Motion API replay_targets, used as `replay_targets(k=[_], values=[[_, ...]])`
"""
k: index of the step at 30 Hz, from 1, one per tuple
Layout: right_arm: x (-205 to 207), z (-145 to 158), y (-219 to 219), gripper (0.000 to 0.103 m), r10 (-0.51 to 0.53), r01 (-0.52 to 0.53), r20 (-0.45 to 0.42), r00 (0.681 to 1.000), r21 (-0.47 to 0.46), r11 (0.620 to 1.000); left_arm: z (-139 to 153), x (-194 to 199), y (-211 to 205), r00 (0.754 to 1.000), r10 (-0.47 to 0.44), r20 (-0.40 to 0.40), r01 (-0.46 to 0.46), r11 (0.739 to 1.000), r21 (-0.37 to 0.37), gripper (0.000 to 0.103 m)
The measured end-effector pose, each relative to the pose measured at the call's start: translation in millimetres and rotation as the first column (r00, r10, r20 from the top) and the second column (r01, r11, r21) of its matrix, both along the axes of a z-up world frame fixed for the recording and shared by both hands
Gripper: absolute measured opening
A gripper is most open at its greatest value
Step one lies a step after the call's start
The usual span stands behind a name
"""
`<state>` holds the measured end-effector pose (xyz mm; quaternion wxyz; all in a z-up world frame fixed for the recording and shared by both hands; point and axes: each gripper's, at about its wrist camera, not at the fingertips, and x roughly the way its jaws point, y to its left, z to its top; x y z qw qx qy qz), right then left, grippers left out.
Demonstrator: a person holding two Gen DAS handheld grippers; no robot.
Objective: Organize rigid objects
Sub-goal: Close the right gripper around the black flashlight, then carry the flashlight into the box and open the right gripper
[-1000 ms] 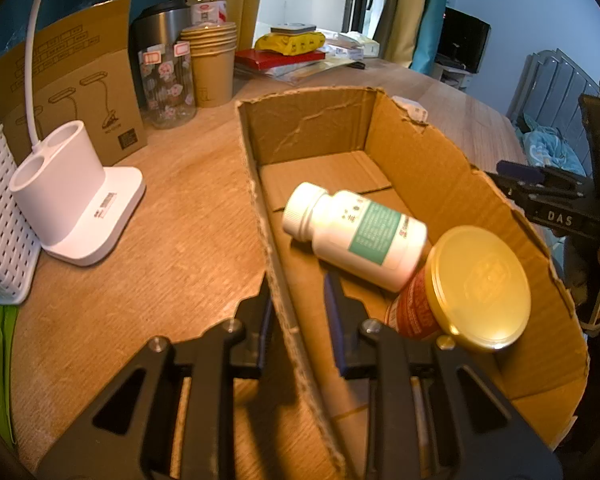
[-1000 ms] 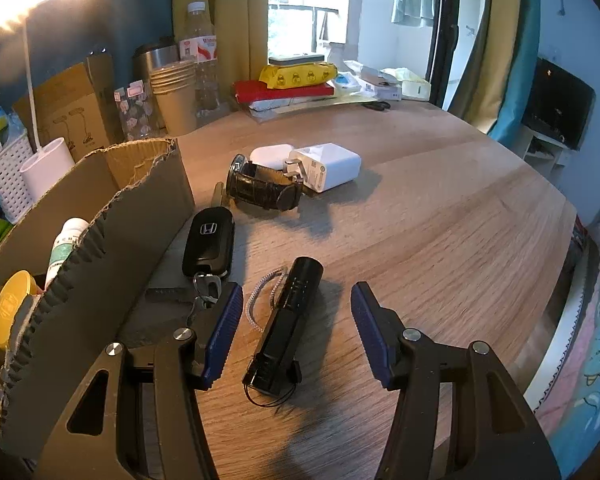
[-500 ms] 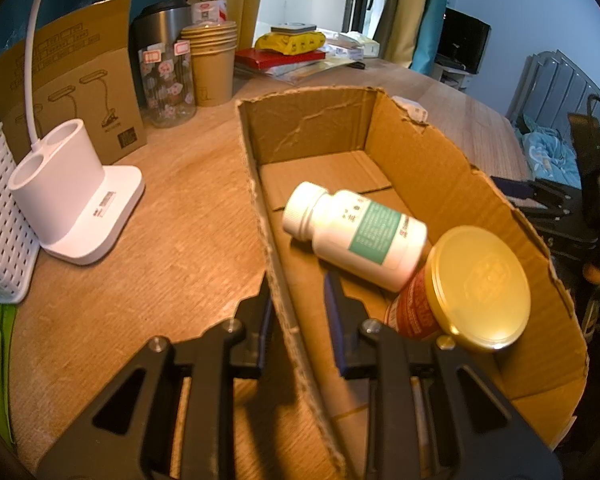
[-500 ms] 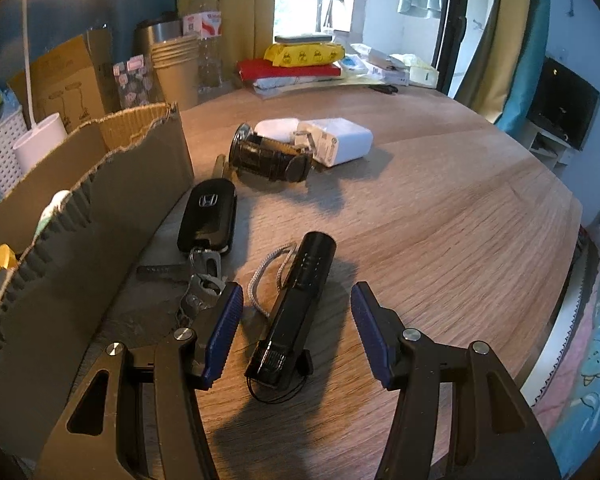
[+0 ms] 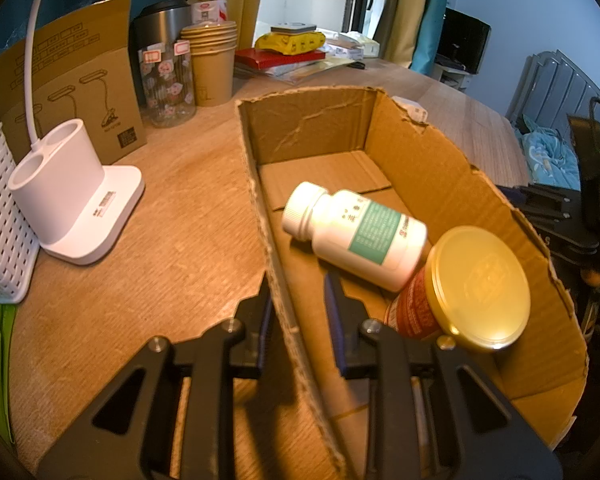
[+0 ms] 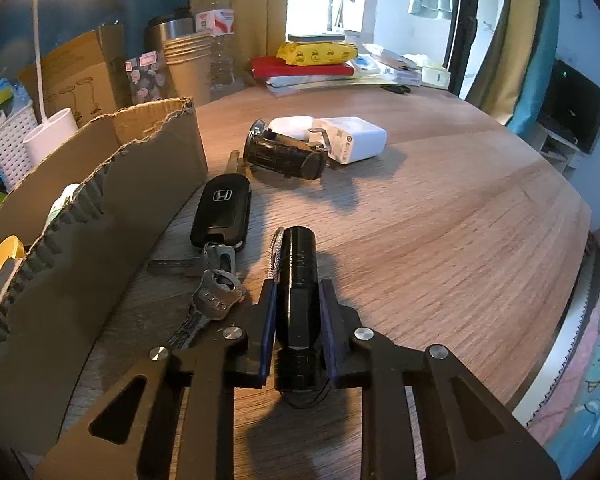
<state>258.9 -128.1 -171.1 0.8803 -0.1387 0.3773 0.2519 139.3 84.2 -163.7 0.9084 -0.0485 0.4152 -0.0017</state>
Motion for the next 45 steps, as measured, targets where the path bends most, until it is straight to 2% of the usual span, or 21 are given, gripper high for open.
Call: replay_targets(k=[10, 19, 29, 45], values=[[0.0, 7.3, -7.0, 0.022, -0.009, 0.010, -0.021, 1.000, 0.069, 0.998, 0.0, 0.1, 0.0, 1.000, 0.000, 0.000, 0.000, 1.000, 0.000, 0.025], [-14.9, 38.8, -4.7, 0.022, 0.012, -0.017, 0.038, 0.999, 0.123, 0.992, 0.0, 0.2, 0.2, 1.000, 0.000, 0.000, 0.000, 1.000, -0.001, 0.025], [-41.0, 79.5, 22.1, 0.022, 0.094, -0.113, 0.133, 0.987, 0.147, 0.983, 0.0, 0.4, 0.4, 1.000, 0.000, 0.000, 0.000, 1.000, -0.001, 0.025], [-67.8, 116.6, 75.1, 0.022, 0.234, -0.273, 0.219, 0.947, 0.165, 0.948, 0.0, 0.6, 0.6, 1.000, 0.000, 0.000, 0.000, 1.000, -0.001, 0.026]])
